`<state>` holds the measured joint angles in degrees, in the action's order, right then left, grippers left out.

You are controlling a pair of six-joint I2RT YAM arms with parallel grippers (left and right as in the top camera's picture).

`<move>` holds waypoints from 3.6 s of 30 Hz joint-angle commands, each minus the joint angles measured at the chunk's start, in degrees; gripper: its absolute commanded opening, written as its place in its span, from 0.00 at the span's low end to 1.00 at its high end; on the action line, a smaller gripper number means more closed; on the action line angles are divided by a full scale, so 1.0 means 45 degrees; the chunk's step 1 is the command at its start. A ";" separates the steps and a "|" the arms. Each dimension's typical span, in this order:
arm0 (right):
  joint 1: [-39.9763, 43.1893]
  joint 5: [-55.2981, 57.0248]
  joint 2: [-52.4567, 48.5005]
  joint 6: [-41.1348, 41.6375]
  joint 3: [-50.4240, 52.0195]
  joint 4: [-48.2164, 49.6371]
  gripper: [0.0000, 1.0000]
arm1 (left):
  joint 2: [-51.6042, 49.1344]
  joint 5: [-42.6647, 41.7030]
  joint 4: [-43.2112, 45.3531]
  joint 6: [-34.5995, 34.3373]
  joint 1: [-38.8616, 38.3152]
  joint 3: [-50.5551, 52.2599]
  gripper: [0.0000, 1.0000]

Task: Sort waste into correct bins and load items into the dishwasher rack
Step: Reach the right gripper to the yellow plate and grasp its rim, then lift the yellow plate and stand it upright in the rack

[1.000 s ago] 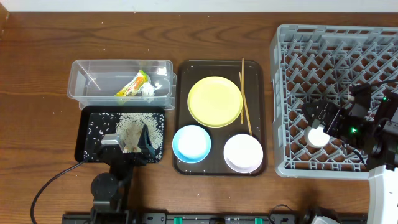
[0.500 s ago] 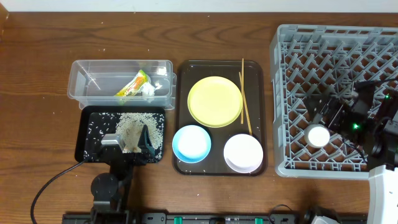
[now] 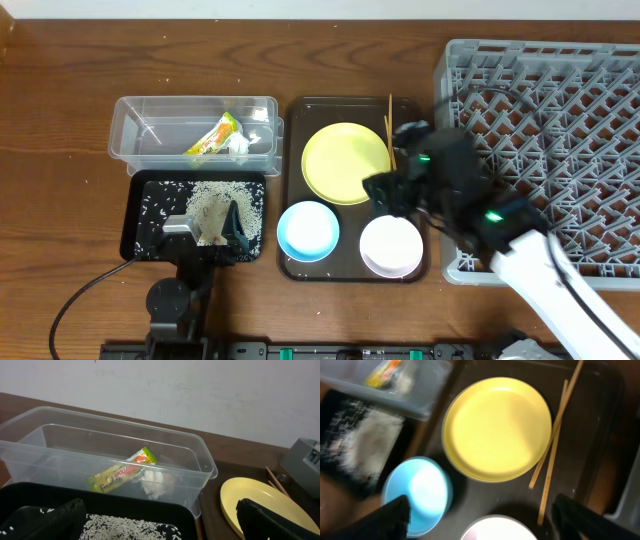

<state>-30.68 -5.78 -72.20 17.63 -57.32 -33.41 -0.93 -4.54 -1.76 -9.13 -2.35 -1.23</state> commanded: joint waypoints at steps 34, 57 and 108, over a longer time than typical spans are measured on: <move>0.1409 -0.3113 -1.0040 0.1967 -0.5236 -0.4143 0.45 | 0.0058 -0.0136 -0.0408 0.0107 0.0044 0.0223 0.98; 0.2302 0.2118 -0.5343 0.2322 -0.5163 -0.3075 0.01 | 0.0058 -0.0136 -0.0408 0.0107 0.0044 0.0223 0.98; 0.0568 -0.0622 -0.5202 -0.0675 -0.5076 -0.2735 0.63 | 0.0058 -0.0141 -0.0408 0.0107 0.0044 0.0223 0.98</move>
<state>-23.62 16.88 -94.83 17.91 -80.47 -45.06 -0.93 -4.54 -1.78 -9.13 -2.35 -1.23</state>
